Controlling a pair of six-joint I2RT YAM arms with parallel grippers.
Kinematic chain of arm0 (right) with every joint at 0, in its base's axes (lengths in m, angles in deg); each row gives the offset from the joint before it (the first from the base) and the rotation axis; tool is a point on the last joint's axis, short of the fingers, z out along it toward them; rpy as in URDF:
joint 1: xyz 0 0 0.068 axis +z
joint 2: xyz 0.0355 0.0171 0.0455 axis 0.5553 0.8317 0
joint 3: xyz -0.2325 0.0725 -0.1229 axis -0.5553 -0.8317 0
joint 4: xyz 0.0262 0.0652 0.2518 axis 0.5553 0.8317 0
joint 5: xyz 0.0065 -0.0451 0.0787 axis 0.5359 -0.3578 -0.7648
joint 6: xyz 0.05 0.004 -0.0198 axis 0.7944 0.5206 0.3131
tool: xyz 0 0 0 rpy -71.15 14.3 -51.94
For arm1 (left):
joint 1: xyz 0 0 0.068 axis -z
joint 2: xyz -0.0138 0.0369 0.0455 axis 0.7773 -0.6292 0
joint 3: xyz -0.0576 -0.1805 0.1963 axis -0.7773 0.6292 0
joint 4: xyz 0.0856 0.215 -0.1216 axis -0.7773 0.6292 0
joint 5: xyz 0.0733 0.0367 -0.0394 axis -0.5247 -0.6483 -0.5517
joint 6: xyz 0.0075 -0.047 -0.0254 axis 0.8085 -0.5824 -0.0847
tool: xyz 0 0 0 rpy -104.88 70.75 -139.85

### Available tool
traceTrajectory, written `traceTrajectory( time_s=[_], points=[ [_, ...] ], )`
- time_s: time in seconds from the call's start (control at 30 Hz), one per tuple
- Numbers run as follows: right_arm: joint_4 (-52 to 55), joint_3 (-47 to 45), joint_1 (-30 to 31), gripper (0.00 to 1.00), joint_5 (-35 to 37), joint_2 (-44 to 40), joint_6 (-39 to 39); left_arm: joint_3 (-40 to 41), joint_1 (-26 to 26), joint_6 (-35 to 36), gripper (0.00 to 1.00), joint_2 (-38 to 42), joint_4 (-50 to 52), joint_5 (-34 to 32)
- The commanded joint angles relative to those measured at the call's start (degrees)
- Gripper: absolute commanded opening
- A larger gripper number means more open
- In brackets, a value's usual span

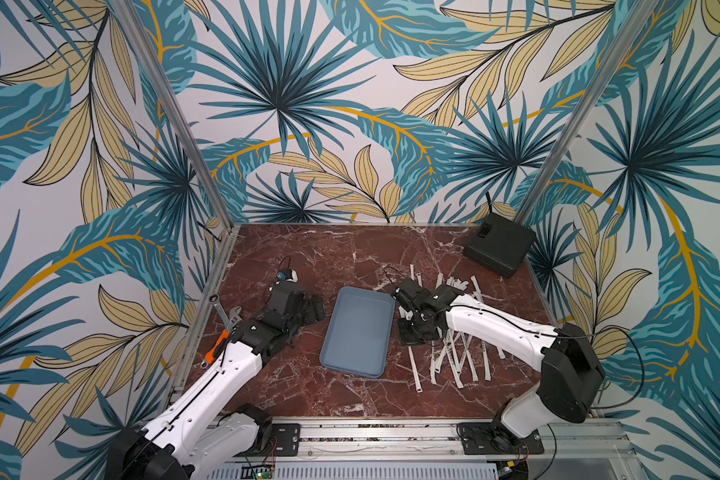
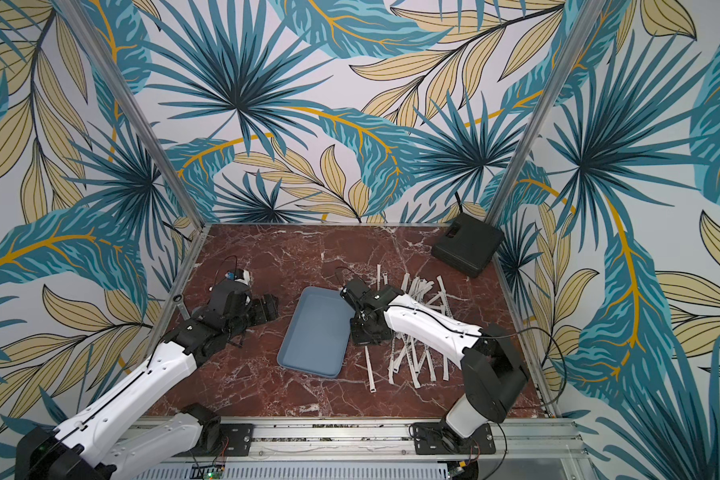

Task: Put the straws into the storage box
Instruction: Pick up the straw from the center of the board, then place the straw in the storage box.

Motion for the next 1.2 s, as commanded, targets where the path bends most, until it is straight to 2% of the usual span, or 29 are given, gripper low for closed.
traceTrajectory(
  time_s=[0.0, 0.1, 0.2, 0.3, 0.47, 0.73, 0.97, 1.03, 1.1, 1.17],
  points=[
    [-16.35, 3.41, 1.51, 0.06, -4.25, 4.57, 13.69, 0.84, -0.67, -1.45, 0.89, 0.54, -0.32, -0.34],
    [-26.7, 8.81, 3.09, 0.05, -0.75, 14.02, 23.16, -0.56, -0.83, -1.77, 0.89, 0.67, 0.21, -0.46],
    [-28.91, 14.89, 5.7, 0.05, 2.29, 22.17, 26.75, -1.6, -0.81, -0.66, 0.89, 1.15, 1.48, -0.67],
    [-26.36, 20.09, 6.77, 0.05, 1.79, 28.59, 27.37, -1.26, -0.79, -0.2, 0.89, 1.56, 1.91, -0.27],
    [-24.39, 23.61, 8.14, 0.05, -0.5, 34.32, 28.07, 1.27, -0.83, -0.8, 0.89, 2.6, 0.19, 0.54],
    [-16.42, 31.33, 8.61, 0.09, -2.56, 40.64, 22.54, 1.88, -0.86, -0.94, 0.89, 2.35, -0.37, 1.88],
    [-8.99, 33.34, 8.43, 0.27, -3.04, 36.64, 12.79, 1.71, -0.8, -0.29, 0.88, 2.37, -0.59, 1.32],
    [-8.61, 31.58, 7.49, 0.32, -5.85, 33.25, 10.52, 0.64, -0.79, 0.71, 0.88, 2.34, -0.47, 0.49],
    [-8.53, 28.45, 4.73, 0.36, -12.44, 28.88, 8.12, -0.85, -0.79, 2.55, 0.89, 2.29, -0.38, -0.21],
    [-8.01, 23.2, 1.03, 0.39, -12.33, 22.86, 5.8, -2.67, -0.58, 5.87, 0.91, 1.21, 0.49, -1.82]
  ],
)
